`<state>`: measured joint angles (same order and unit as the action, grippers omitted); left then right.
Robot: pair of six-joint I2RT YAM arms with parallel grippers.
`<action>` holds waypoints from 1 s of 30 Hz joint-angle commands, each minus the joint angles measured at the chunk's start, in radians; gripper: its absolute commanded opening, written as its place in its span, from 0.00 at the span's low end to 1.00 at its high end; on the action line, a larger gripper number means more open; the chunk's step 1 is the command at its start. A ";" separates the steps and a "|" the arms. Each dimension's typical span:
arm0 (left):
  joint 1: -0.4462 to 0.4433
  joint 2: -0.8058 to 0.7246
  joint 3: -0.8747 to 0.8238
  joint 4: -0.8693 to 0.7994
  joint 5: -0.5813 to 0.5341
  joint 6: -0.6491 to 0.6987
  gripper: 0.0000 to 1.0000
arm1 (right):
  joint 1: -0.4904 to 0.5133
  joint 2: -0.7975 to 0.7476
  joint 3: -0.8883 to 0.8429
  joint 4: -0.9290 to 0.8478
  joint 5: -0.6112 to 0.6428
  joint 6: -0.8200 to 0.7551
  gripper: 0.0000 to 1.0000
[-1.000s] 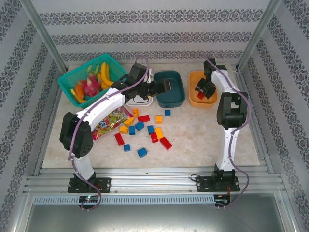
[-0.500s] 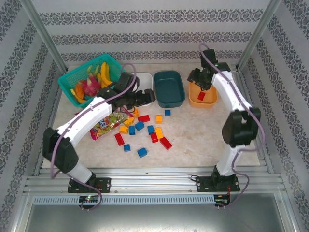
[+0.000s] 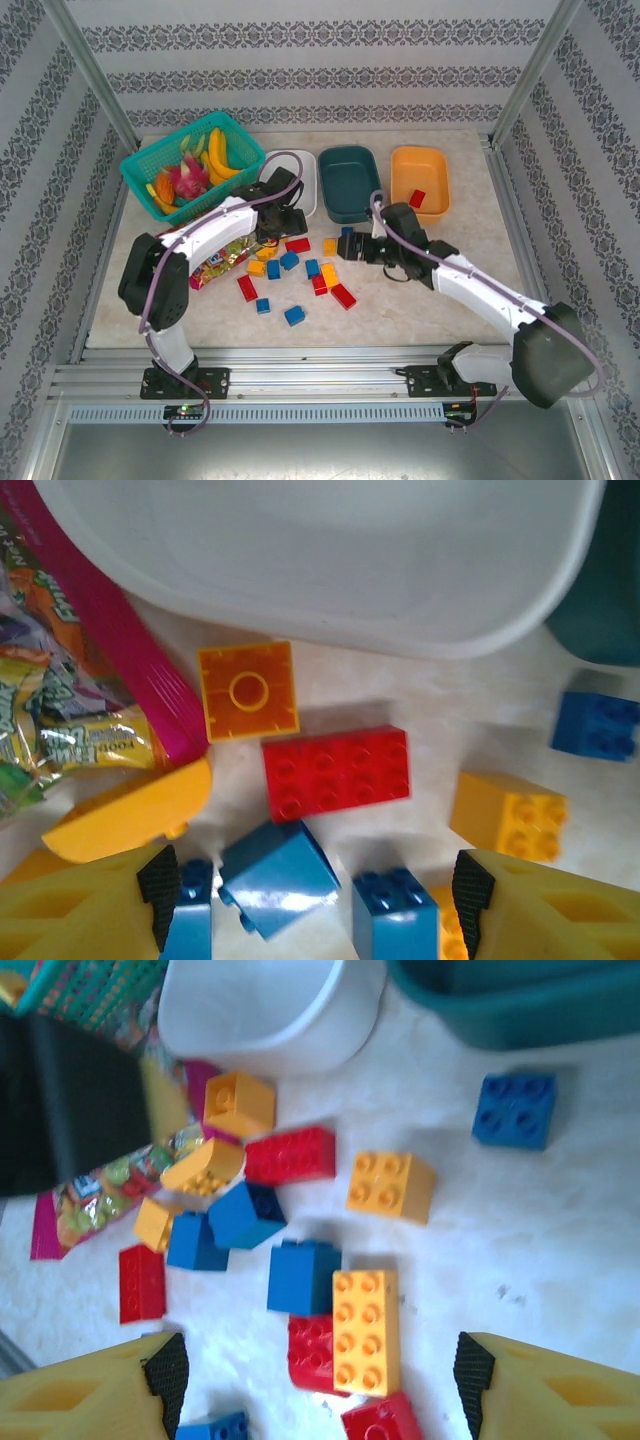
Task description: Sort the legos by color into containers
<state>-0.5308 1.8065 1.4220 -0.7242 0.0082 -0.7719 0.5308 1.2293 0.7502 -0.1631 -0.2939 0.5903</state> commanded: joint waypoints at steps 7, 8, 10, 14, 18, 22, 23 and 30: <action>0.002 0.125 0.132 -0.112 -0.107 0.006 0.67 | 0.016 -0.088 -0.055 0.153 0.007 0.036 0.74; 0.003 0.138 0.139 -0.121 -0.109 0.004 0.64 | 0.015 -0.087 -0.052 0.151 0.007 0.037 0.74; 0.002 0.155 0.151 -0.144 -0.131 0.004 0.64 | 0.011 -0.082 -0.043 0.145 0.004 0.034 0.74; 0.008 0.164 0.135 -0.126 -0.141 0.010 0.65 | 0.003 -0.070 -0.025 0.136 -0.002 0.033 0.74; 0.017 0.186 0.134 -0.097 -0.143 0.024 0.68 | 0.001 -0.052 -0.004 0.133 -0.020 0.032 0.74; 0.023 0.220 0.162 -0.093 -0.143 0.033 0.65 | 0.000 -0.045 0.006 0.135 -0.036 0.033 0.74; 0.024 0.231 0.172 -0.102 -0.148 0.034 0.63 | 0.000 -0.045 0.006 0.134 -0.037 0.034 0.74; 0.025 0.248 0.163 -0.066 -0.139 0.050 0.57 | -0.005 -0.050 0.006 0.129 -0.037 0.042 0.74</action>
<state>-0.5152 2.0422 1.5688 -0.7994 -0.1131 -0.7460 0.5385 1.1793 0.7265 -0.0479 -0.3088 0.6254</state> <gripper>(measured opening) 0.577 0.738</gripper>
